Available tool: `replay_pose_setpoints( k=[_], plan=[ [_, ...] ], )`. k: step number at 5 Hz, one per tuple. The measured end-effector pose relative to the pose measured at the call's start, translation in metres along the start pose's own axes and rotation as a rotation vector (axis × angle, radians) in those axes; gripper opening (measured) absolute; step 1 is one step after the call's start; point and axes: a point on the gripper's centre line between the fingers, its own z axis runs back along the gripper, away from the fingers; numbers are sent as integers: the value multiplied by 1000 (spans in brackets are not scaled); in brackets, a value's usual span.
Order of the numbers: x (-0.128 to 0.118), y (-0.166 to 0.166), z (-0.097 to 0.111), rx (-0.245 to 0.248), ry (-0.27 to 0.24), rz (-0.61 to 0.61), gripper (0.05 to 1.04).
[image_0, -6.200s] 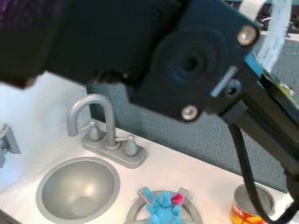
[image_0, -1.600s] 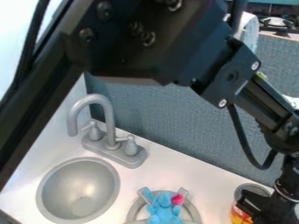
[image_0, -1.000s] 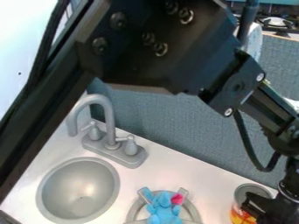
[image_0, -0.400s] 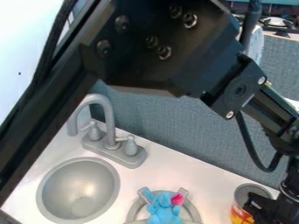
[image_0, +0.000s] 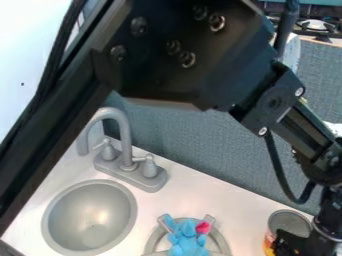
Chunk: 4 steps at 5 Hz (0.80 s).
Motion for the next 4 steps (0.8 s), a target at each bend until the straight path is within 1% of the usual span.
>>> replay_pose_setpoints(
  k=[1, 2, 3, 4],
  plan=[
    [-21, 11, 35, 7, -88, 63, 1004],
    [-51, 28, 46, 55, -74, 149, 1002],
    [-71, 34, 44, 65, -44, 160, 1001],
    [-86, 28, 37, 62, 9, 124, 1001]
  ],
)
